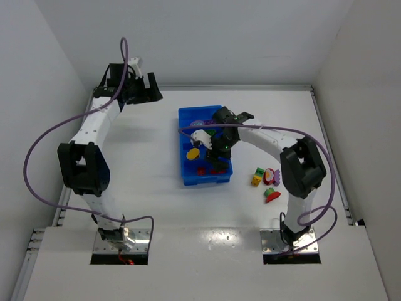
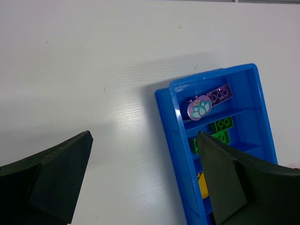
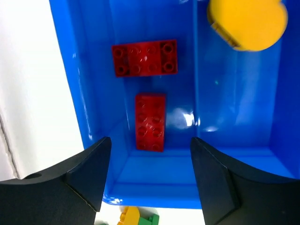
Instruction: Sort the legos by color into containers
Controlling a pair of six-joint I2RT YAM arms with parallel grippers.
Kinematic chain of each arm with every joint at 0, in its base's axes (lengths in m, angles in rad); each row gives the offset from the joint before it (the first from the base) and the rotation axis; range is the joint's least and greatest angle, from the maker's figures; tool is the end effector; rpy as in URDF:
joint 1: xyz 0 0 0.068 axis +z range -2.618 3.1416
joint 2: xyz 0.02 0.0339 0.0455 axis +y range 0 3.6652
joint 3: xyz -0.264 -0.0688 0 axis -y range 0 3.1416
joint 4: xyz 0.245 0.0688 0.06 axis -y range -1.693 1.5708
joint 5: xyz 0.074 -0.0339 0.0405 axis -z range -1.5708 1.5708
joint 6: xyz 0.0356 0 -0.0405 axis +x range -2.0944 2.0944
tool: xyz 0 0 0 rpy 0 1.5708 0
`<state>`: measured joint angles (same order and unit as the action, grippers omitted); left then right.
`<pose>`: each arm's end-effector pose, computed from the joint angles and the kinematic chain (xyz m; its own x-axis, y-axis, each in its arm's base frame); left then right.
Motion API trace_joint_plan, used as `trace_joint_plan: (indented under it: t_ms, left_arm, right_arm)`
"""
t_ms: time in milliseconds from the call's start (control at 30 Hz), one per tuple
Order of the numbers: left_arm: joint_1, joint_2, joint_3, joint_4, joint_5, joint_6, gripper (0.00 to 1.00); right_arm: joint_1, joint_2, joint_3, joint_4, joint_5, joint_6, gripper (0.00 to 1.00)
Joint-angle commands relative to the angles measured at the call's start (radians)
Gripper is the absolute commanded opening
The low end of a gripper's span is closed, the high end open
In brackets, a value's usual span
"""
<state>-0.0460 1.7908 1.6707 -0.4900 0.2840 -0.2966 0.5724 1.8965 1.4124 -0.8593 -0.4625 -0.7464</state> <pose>0.4158 -0.0291 0.3394 -0.6273 -0.2520 -0.7369 0.0943 0.9147 -0.3931 0.3050 0.2154 0.1996 -0.2147 -0.8612 -0.4607 -0.9740 0.1540 0.1661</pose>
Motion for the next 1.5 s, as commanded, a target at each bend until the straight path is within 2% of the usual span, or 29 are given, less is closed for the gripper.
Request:
trace_joint_plan:
  t_ms: [0,167,300,400,567,633,733,800,900,933,1000,1133,1300,1467]
  left_arm:
    - [0.009,-0.086,-0.035,0.068,0.007,0.016,1.0]
    - [-0.023,-0.18,-0.112,0.171,0.086,0.025,1.0]
    - [-0.072,-0.215,-0.137,0.171,0.101,0.025,1.0]
    - [-0.12,-0.225,-0.16,0.151,0.097,0.025,1.0]
    - [-0.195,-0.245,-0.189,0.14,0.052,0.043,1.0]
    - [-0.248,-0.245,-0.189,0.122,0.041,0.082,1.0]
    - [-0.328,-0.217,-0.178,0.091,0.031,0.142,1.0]
    - [-0.373,-0.177,-0.158,0.067,0.03,0.166,1.0]
    - [-0.382,-0.125,-0.12,0.025,0.067,0.175,1.0]
    - [-0.382,-0.098,-0.12,0.025,0.067,0.163,1.0]
    - [-0.382,-0.077,-0.097,0.025,0.102,0.163,1.0]
    - [-0.382,-0.041,-0.054,0.002,0.103,0.174,1.0]
    - [-0.382,-0.005,-0.02,-0.01,0.112,0.183,1.0]
    - [-0.382,0.027,0.01,-0.045,0.128,0.204,1.0]
  right_arm:
    - [0.014,-0.091,0.01,0.094,-0.005,0.073,0.69]
    - [-0.009,-0.24,-0.044,0.326,0.031,0.263,0.68]
    - [-0.04,-0.352,-0.09,0.419,0.189,0.477,0.64]
    - [-0.075,-0.413,-0.15,0.388,0.29,0.586,0.64]
    - [-0.141,-0.514,-0.259,0.258,0.421,0.663,0.64]
    - [-0.175,-0.562,-0.295,0.201,0.461,0.718,0.61]
    - [-0.218,-0.606,-0.309,0.138,0.446,0.759,0.57]
    - [-0.229,-0.616,-0.3,0.079,0.415,0.672,0.57]
    - [-0.24,-0.648,-0.299,-0.01,0.415,0.44,0.6]
    - [-0.252,-0.666,-0.314,-0.021,0.415,0.306,0.6]
    - [-0.262,-0.759,-0.39,-0.039,0.394,0.123,0.65]
    - [-0.273,-0.875,-0.519,-0.084,0.384,-0.049,0.66]
    - [-0.302,-0.875,-0.592,-0.084,0.355,-0.071,0.66]
    - [-0.336,-0.746,-0.592,-0.05,0.346,-0.084,0.66]
